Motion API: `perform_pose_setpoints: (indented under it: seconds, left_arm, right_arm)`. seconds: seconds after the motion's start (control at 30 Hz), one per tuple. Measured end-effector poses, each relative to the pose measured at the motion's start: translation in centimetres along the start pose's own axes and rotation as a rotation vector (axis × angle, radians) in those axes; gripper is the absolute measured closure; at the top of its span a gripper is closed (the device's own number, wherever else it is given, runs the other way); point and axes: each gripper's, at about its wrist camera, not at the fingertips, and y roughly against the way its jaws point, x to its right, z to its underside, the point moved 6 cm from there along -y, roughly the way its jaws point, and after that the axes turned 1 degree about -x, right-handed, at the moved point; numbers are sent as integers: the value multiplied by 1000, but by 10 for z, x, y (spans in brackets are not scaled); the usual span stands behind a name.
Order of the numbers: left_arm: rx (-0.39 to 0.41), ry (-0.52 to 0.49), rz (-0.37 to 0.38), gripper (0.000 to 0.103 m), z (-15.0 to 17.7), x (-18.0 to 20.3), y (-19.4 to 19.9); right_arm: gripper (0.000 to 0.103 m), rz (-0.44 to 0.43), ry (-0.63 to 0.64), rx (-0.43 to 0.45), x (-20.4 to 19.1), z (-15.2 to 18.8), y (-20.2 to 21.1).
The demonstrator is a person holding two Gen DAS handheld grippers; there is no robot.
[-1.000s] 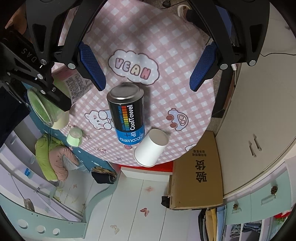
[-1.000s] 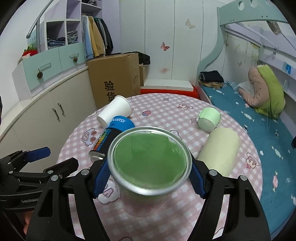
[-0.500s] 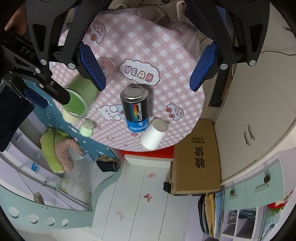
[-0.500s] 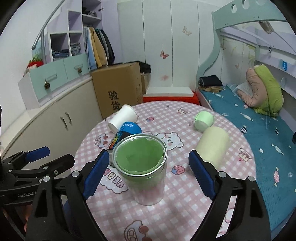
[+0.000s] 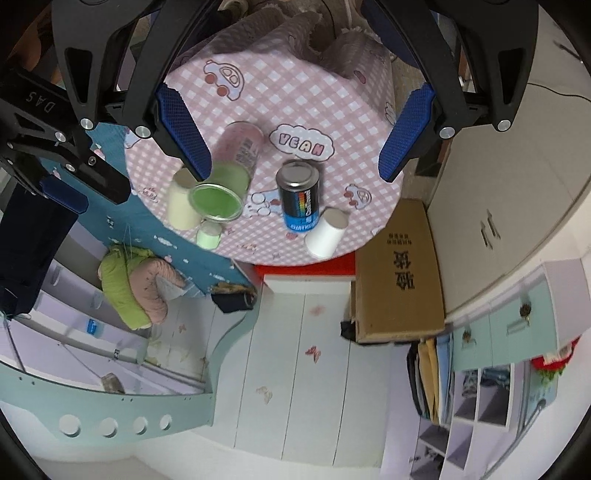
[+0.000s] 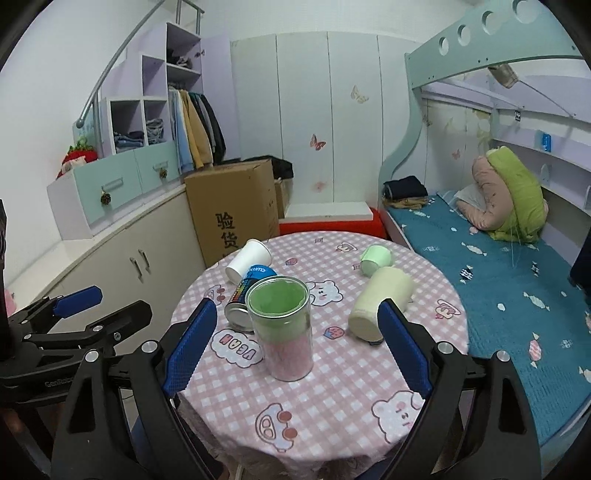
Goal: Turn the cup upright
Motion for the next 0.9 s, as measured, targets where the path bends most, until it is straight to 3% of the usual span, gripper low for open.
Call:
perform_pose_setpoints:
  seconds: [0.43,0.9]
  left_arm:
    - [210,-46,-48,7,-16,19,77]
    - [280,-61,-60,6,-20,28,100]
  right_arm:
    - [17,3,25,152,-11,-10,79]
    - [17,13,36,201,-12,-6,101]
